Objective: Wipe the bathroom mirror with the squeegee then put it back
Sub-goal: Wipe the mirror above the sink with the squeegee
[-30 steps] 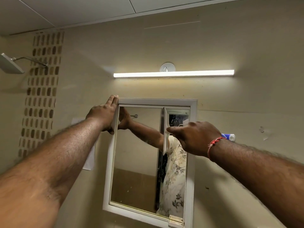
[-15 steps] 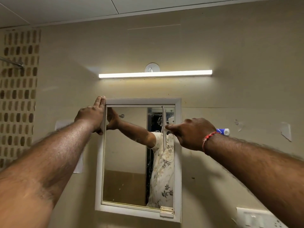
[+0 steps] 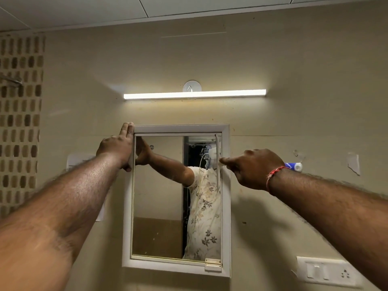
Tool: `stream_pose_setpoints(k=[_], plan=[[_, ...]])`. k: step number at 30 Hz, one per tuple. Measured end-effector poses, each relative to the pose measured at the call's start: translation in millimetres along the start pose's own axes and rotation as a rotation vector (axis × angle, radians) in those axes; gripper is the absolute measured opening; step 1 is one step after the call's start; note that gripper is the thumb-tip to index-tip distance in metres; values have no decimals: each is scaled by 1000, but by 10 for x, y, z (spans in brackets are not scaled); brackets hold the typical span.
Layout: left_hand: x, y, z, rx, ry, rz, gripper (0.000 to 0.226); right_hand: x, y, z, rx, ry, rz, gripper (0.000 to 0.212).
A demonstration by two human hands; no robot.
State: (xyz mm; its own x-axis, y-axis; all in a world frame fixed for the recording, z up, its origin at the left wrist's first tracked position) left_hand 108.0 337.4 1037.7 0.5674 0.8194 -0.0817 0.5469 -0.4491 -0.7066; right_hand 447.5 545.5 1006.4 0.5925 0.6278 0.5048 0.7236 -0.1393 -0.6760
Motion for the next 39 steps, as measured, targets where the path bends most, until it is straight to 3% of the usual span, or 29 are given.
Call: stream_pose_setpoints(k=[17,25,33,39], plan=[[-99,121,275,23,-22,67,175,-25,84,108,32,32,42,49],[-107,334,496,-2,62,80,176,-990,-186,225,261,-55,-167,49],[-74,426,728,6,-12,103,169,-1965,-725,401,222,-208,-242,55],[-58,409,847,9,-50,98,161,-2237,-905,442,201,-234,-239,55]])
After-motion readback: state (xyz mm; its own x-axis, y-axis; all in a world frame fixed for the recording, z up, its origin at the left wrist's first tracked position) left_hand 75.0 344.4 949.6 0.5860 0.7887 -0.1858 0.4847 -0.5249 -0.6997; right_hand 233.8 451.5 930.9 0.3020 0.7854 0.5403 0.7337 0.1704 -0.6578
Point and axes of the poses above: each hand's wrist, its own y-axis away from the middle knuckle, its own z-axis out of the palm, x = y × z, the point moved 3 cm from there along -y, towards the middle knuckle, and after that the axes turned 5 degrees about y, right-handed, at the moved point
